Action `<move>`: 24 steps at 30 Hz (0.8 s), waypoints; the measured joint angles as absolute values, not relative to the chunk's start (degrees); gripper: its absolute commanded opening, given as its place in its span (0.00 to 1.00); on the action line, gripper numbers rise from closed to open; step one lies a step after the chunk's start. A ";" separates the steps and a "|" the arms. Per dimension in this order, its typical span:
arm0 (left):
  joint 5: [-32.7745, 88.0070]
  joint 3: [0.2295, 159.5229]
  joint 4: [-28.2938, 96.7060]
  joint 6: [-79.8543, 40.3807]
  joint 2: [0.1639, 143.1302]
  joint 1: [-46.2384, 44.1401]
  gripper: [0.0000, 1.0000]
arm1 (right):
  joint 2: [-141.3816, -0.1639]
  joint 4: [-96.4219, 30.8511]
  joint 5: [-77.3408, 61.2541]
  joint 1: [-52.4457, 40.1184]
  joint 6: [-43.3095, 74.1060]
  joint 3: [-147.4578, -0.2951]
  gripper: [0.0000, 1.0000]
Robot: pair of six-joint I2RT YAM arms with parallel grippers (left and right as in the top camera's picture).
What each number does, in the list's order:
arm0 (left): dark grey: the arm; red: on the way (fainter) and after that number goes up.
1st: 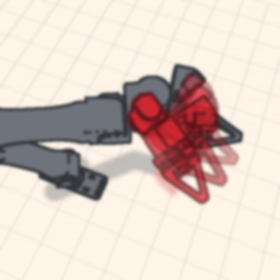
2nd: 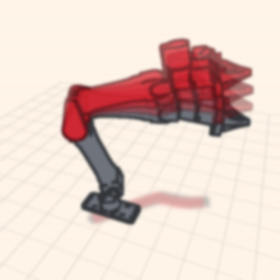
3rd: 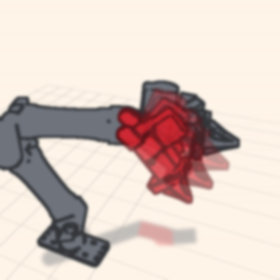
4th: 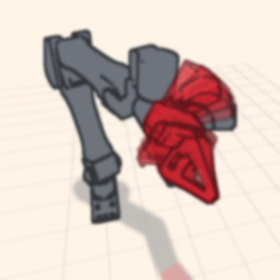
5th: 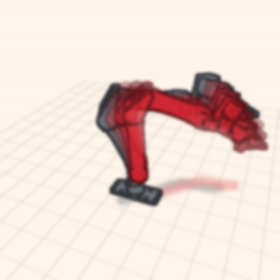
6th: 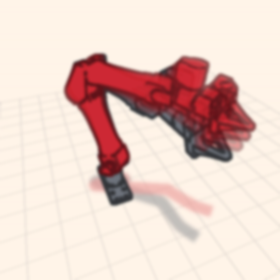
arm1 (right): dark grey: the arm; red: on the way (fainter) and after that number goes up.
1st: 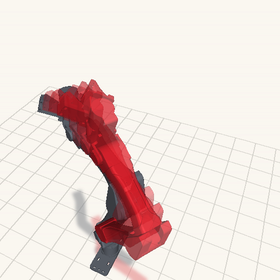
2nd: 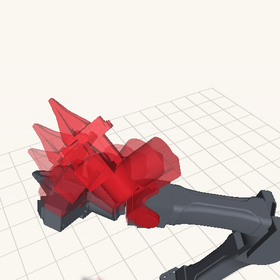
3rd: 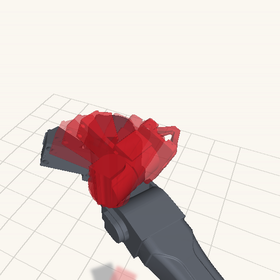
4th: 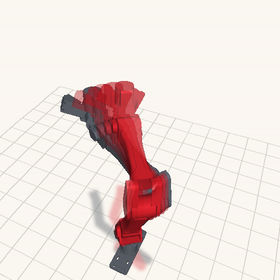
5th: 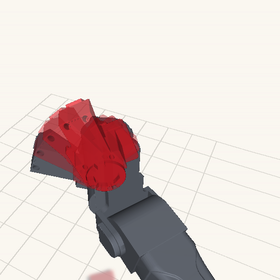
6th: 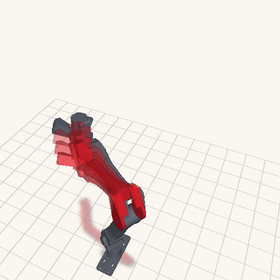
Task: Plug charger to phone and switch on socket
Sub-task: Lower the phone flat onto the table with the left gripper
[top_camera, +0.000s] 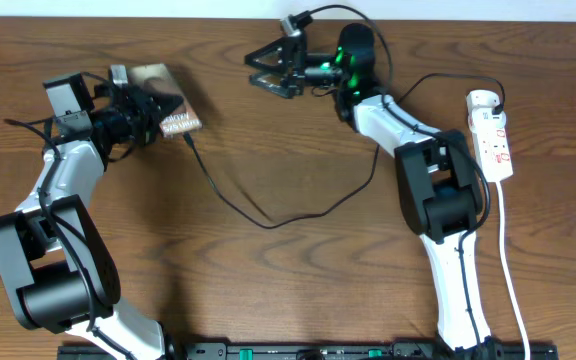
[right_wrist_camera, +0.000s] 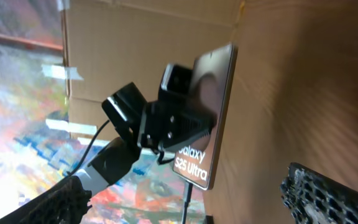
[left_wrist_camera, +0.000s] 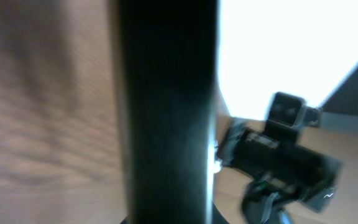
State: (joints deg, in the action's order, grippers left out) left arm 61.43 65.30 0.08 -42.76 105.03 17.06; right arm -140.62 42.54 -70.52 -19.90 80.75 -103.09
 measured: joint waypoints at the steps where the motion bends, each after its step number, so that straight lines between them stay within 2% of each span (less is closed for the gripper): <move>1: 60.14 65.32 3.27 -39.88 105.03 16.97 0.07 | -140.62 42.02 -70.59 -19.29 80.34 -103.11 0.99; 3: 57.23 65.34 10.20 -34.00 105.03 16.47 0.07 | -140.62 40.14 -70.78 -17.74 79.02 -103.13 0.99; 12: 47.94 65.34 23.03 -24.27 105.03 14.22 0.07 | -140.62 38.63 -70.50 -15.88 77.80 -103.13 0.99; 24: 40.14 64.58 25.69 -20.47 105.03 13.39 0.07 | -140.62 38.65 -70.76 -16.40 77.56 -103.13 0.99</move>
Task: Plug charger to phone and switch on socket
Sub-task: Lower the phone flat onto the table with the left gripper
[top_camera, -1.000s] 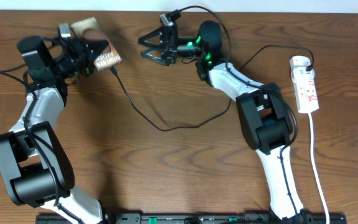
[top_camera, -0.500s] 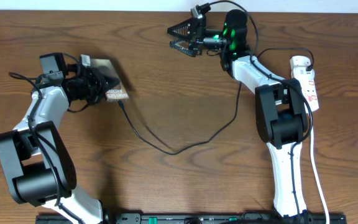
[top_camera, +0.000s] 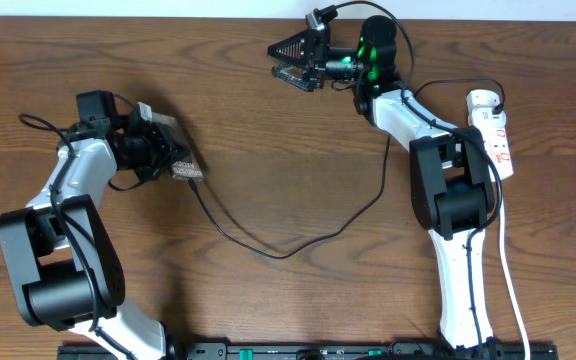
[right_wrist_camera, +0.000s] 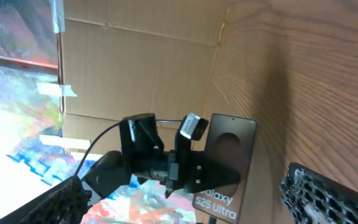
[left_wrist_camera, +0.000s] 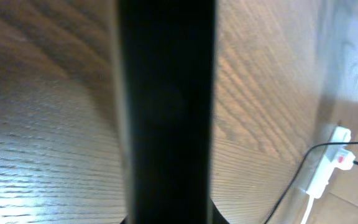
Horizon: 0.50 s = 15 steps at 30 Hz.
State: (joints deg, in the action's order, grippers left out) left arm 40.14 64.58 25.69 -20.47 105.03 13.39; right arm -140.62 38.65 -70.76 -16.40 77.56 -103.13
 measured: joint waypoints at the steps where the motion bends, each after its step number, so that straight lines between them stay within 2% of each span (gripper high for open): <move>1: 39.72 64.12 25.69 -20.25 105.03 13.39 0.07 | -140.62 38.63 -70.76 -16.56 77.56 -103.13 0.99; 15: 39.66 62.94 23.66 -17.96 110.26 13.39 0.07 | -140.62 38.63 -70.98 -16.91 77.38 -103.13 0.99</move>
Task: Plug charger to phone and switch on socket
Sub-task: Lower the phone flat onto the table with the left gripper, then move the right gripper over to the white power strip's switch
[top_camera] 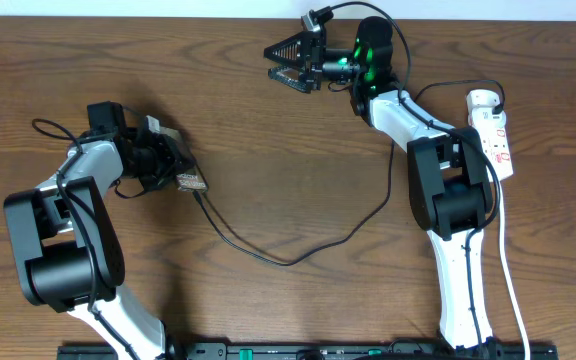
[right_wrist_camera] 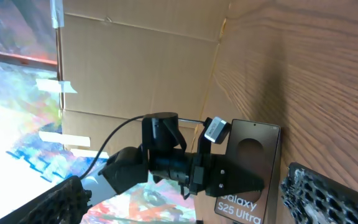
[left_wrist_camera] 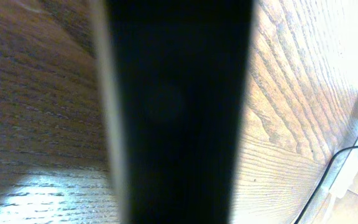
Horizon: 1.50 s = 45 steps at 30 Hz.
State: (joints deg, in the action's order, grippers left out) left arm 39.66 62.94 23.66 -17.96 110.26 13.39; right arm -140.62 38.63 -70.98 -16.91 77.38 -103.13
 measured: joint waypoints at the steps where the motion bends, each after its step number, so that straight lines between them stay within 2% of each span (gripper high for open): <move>1: 39.72 62.94 23.62 -17.98 110.28 13.39 0.08 | -140.62 38.63 -70.98 -16.91 77.38 -103.13 0.99; 4: 39.72 62.94 23.64 -18.04 110.28 13.37 0.17 | -140.62 38.63 -70.98 -16.91 77.38 -103.13 0.99; 6: 39.77 62.94 23.79 -17.96 110.30 13.39 0.42 | -140.62 38.63 -70.98 -16.91 77.38 -103.13 0.99; 12: 41.52 62.98 23.73 -18.15 110.32 13.39 0.69 | -140.62 38.63 -71.00 -16.91 77.38 -103.13 0.99; 14: 42.17 63.09 23.83 -18.09 110.26 13.39 0.84 | -140.62 38.63 -71.00 -16.91 77.38 -103.13 0.99; 20: 43.00 63.59 26.20 -17.96 109.62 13.37 0.86 | -140.62 38.57 -71.00 -16.91 77.38 -103.13 0.99; 25: 38.48 63.18 29.78 -17.98 106.72 13.32 0.86 | -140.62 35.64 -71.00 -16.91 76.49 -103.13 0.99; 32: 36.82 63.00 32.93 -17.98 90.94 13.32 0.86 | -140.62 29.65 -70.81 -16.97 73.73 -103.20 0.99; 35: 36.60 63.00 34.13 -18.00 82.89 13.32 0.86 | -140.29 16.49 -68.58 -18.00 67.85 -103.70 0.99; 39: 36.45 63.00 35.97 -18.09 75.85 13.32 0.86 | -135.66 -15.57 -58.98 -19.53 51.88 -103.50 0.99; 41: 36.45 63.00 36.88 -18.13 73.58 13.32 0.86 | -132.60 -23.24 -54.33 -19.70 46.11 -103.04 0.99; 45: 36.42 63.00 38.96 -18.17 71.44 13.32 0.86 | -114.72 -47.09 -30.09 -19.29 31.73 -103.59 0.99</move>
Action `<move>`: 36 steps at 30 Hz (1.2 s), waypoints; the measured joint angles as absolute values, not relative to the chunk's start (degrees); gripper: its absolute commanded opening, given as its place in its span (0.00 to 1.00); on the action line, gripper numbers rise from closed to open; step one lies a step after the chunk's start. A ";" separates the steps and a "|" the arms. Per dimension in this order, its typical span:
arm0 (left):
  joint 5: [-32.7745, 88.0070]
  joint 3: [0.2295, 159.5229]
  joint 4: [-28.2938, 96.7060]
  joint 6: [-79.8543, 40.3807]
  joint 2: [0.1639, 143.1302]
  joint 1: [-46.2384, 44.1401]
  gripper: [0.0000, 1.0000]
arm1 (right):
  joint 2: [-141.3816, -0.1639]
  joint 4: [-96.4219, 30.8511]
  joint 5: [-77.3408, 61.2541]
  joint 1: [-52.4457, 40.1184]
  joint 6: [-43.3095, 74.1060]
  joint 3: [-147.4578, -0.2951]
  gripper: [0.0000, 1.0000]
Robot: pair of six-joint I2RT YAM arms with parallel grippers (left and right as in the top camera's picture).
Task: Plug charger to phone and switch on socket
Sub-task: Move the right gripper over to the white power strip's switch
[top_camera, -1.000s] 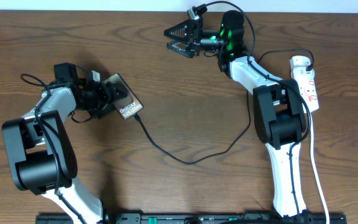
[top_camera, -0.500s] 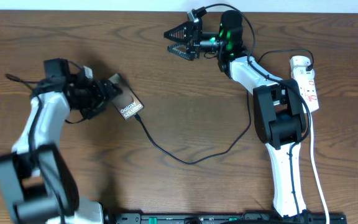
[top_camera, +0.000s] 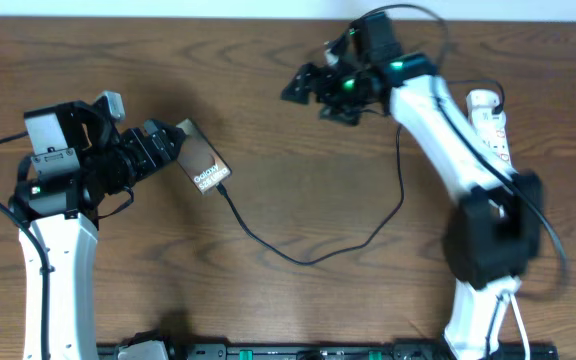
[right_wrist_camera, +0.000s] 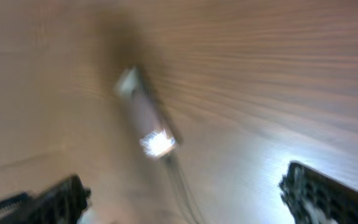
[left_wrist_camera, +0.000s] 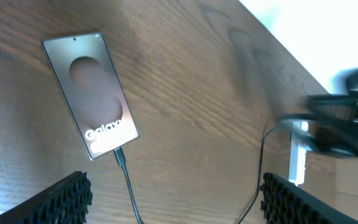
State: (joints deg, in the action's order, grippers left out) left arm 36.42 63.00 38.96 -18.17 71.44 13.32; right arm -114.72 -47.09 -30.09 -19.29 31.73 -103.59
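The phone (top_camera: 203, 160) lies flat on the wooden table, screen up; in the left wrist view the phone (left_wrist_camera: 91, 93) shows its "Galaxy" lettering. The black charger cable (top_camera: 308, 258) is plugged into its lower end and loops right toward the white socket strip (top_camera: 493, 125), also seen in the left wrist view as the strip (left_wrist_camera: 297, 158). My left gripper (top_camera: 163, 148) hovers open just left of the phone, its fingers (left_wrist_camera: 67, 199) empty. My right gripper (top_camera: 308, 95) is open over the table's back middle; its blurred view shows the phone (right_wrist_camera: 145, 118).
The cable's slack (left_wrist_camera: 126, 183) crosses the middle of the table (top_camera: 298, 180). The right arm (top_camera: 438, 110) reaches from the right side across in front of the socket strip. A black rail (top_camera: 298, 352) runs along the front edge.
My left gripper was shut on the phone, which blocked its view; now it is open and the phone lies flat on the table. My right gripper has moved from the back edge toward the front.
My left gripper held the phone, cable attached, near the back left, then lower and further left at the following two moments. Now the phone rests on the table, released. My right gripper stayed open near the back edge and now hangs lower over the table.
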 measured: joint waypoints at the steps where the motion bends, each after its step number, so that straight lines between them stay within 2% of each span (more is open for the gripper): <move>1: 36.42 63.00 39.05 -18.13 71.40 13.32 0.86 | -111.79 -49.84 -26.11 -19.25 30.52 -103.66 0.99; 7: 36.25 63.00 40.62 -17.54 71.46 13.32 0.86 | -95.70 -65.17 2.81 -18.68 24.80 -104.27 0.99; 13: 36.03 63.00 43.97 -14.92 71.44 13.32 0.86 | -92.90 -75.26 15.38 -14.76 23.46 -104.18 0.99; 26: 34.59 63.00 44.93 -11.73 71.44 13.32 0.86 | -92.90 -76.03 17.78 -12.45 23.77 -104.18 0.99; 31: 34.09 63.00 44.99 -11.73 71.44 13.32 0.86 | -92.92 -74.74 15.16 -3.57 23.66 -104.18 0.99; 36: 34.06 63.00 43.75 -11.73 71.44 12.27 0.86 | -93.06 -72.38 4.97 7.22 15.88 -104.18 0.99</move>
State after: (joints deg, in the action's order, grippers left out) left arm 34.06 63.00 43.75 -11.73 71.44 12.27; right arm -93.06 -72.38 4.97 7.22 15.88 -104.18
